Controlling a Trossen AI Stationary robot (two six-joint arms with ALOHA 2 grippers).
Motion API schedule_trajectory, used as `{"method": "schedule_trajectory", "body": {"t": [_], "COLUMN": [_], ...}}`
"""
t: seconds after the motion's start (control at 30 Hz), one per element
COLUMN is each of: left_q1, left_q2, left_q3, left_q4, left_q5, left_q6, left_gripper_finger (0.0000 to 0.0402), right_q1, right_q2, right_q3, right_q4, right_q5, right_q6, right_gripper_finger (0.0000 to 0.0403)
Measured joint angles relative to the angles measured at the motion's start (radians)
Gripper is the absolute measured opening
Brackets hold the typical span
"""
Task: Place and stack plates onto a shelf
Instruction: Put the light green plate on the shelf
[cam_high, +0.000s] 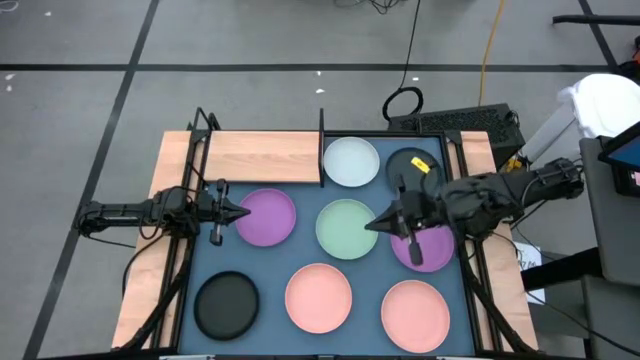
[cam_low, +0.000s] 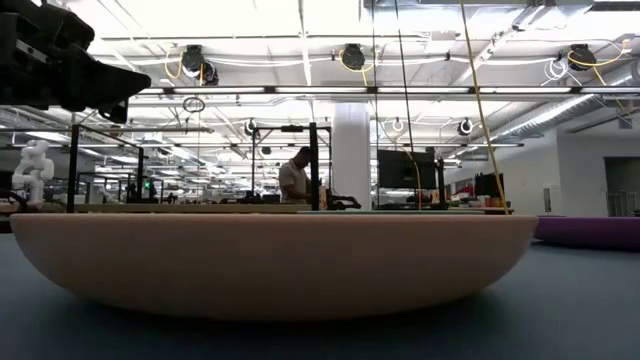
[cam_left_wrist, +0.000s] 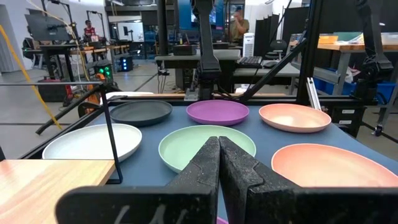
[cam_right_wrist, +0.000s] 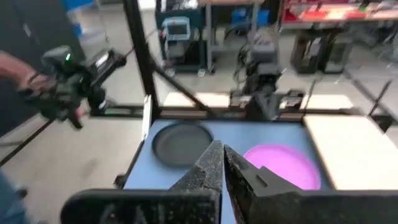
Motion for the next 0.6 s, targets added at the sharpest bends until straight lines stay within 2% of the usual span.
{"method": "schedule_trajectory", "body": {"t": [0.27,0.43,0.6], "left_q1": [0.0,0.0,0.0], "left_q2": [0.0,0.0,0.0], "left_q3": [0.0,0.0,0.0], "left_q4": [0.0,0.003,0.078], "left_q5": [0.0,0.0,-0.002], "left_q6": [0.0,-0.001,-0.127], "left_gripper_finger": [0.0008,0.0008,0.0008], "right_q1": [0.034,0.049,0.053], "right_q2": [0.072,0.101,0.116], "right_q3": [0.02,0.02,0.02], "right_q4": [-0.044,-0.072,-0.074], "right_q5": [0.01,0.051,0.055], "right_q6": [0.076,0.098,0.099], "right_gripper_finger": [0.0,0.0,0.0]}}
